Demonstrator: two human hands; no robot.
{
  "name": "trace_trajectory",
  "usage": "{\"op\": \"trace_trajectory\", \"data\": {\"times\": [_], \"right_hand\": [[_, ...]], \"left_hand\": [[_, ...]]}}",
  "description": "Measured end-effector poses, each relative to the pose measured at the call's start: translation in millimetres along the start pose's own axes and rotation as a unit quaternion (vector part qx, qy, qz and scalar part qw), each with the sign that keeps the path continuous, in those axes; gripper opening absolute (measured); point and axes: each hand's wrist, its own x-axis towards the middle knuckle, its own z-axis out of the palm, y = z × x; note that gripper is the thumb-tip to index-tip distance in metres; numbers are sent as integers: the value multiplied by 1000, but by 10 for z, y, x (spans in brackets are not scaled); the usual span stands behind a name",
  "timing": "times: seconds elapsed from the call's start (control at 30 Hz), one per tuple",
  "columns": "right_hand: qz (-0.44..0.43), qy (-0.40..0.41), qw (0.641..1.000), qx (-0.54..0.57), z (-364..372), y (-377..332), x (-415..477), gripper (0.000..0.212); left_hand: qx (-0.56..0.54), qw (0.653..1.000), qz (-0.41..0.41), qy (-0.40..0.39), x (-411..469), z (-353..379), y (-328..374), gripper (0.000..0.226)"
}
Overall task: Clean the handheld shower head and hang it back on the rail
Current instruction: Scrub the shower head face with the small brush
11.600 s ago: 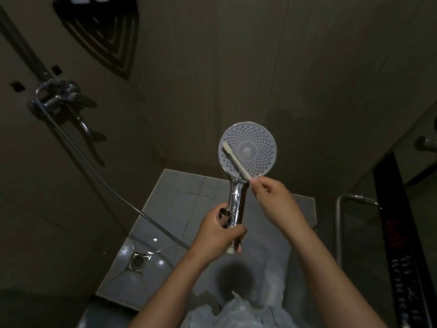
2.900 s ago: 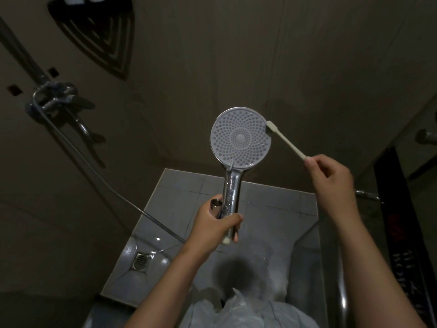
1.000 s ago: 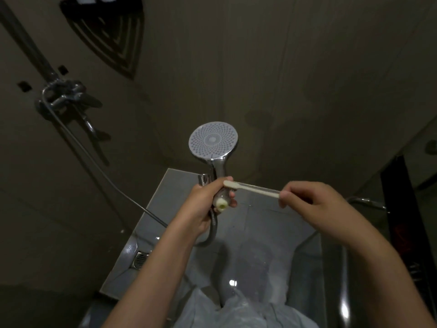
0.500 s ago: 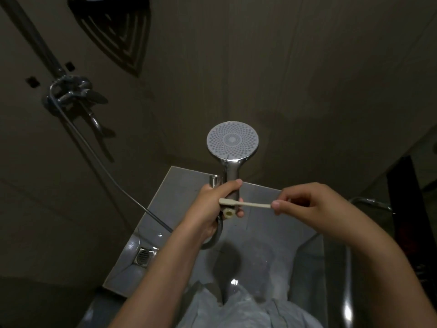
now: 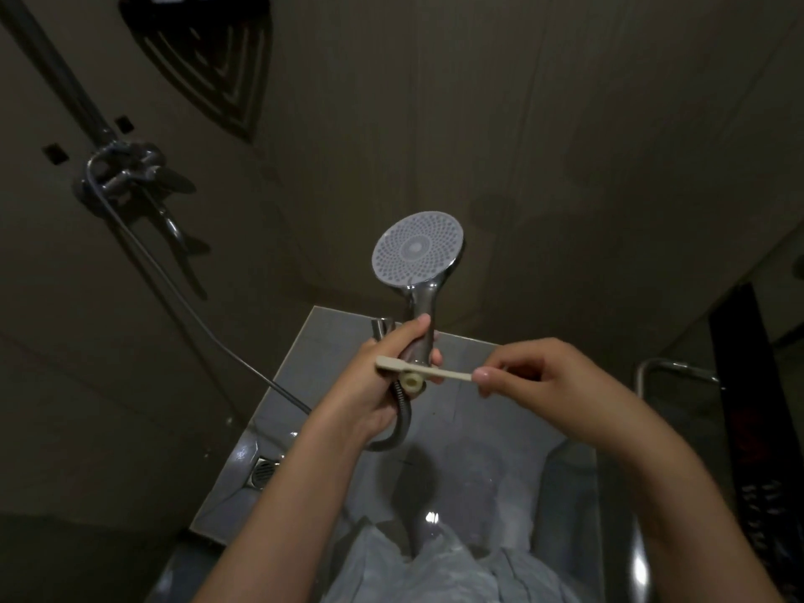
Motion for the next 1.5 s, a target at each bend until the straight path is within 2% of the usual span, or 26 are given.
{"op": "trace_trajectory", "data": {"times": [0.13,0.23,0.4,0.53,0.67,0.87,1.0,1.07,1.2,1.5], "right_hand": [[13,8,999,34,-146,67,-68,37],[-1,16,998,61,-139,82,-80,38],[-8,1,994,111,-117,90,-78,32],[-30,0,994,109,18,29,-7,38],[-17,0,993,116,-57,75,-42,39],[-36,27,993,107,68,39,-26,33],[-65,160,981,83,-10,11,-90,18],[-73,195,976,63,-22,-22,-110,18],[-67,189,979,35,41,-18,-80,26],[-70,211,975,-11,121,-79,-49,34]], "left_hand": [[-39,999,-16,-26,11,-12,10,21],[-107,993,-23,-54,12,-19,32,23],[-218,967,-1,-129,-44,-19,13,25],[-289,938,6,-189,-63,-13,31,25],[-347,916,22,-199,-71,-29,52,28],[-317,936,40,-145,-109,48,109,37],[-361,928,30,-87,-100,32,204,37],[-375,925,15,-54,-83,12,214,35],[-389,921,3,-6,-119,26,183,27],[-391,920,-34,-1,-154,121,153,30]]}}
